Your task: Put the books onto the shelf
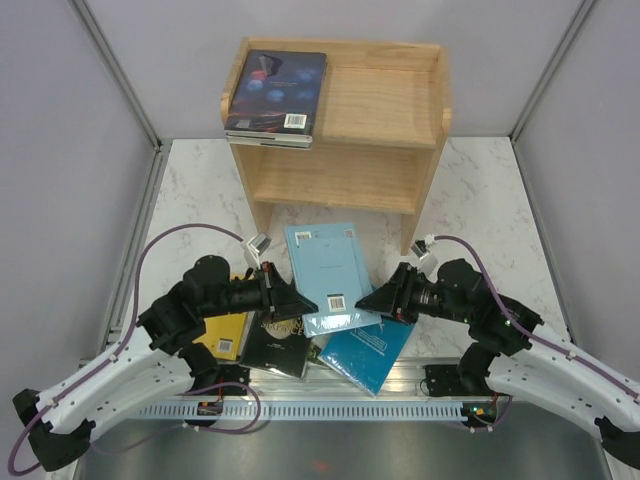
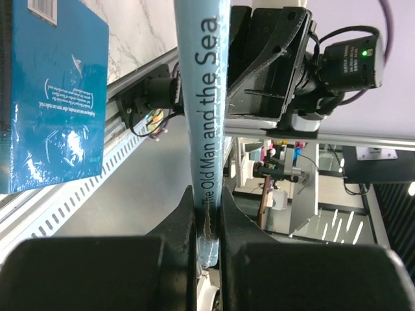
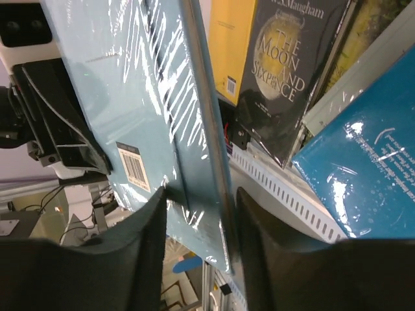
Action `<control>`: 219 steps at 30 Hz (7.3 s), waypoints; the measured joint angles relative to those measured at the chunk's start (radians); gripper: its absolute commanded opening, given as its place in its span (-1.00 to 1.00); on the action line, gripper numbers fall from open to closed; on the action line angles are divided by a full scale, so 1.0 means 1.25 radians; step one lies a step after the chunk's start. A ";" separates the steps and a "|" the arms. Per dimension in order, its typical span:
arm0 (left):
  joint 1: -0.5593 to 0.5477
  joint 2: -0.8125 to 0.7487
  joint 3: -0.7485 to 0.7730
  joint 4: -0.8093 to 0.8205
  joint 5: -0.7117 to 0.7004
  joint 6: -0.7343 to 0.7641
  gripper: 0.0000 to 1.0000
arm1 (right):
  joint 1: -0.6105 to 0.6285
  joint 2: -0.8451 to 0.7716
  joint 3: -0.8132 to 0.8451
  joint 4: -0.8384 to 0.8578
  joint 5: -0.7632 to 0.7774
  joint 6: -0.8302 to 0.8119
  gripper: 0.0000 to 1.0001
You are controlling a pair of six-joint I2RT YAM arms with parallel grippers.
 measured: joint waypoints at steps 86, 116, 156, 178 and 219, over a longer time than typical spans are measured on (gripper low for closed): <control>0.094 -0.242 0.232 -0.596 -0.290 0.176 1.00 | -0.095 0.774 1.249 -0.219 0.336 -0.045 -1.00; 0.026 -0.258 0.272 -0.659 -0.416 0.184 1.00 | -0.192 0.873 1.285 -0.110 0.142 0.054 0.96; 0.003 -0.127 0.153 -0.583 -0.379 0.176 0.99 | -0.224 0.299 0.654 -0.180 0.082 -0.257 0.96; -0.074 0.314 -0.045 -0.164 -0.104 0.238 0.97 | -0.224 0.039 -0.068 -0.430 0.152 -0.160 0.96; -0.205 0.587 -0.221 0.496 0.119 0.119 0.65 | -0.225 -0.204 -0.378 -0.183 -0.055 0.031 -0.28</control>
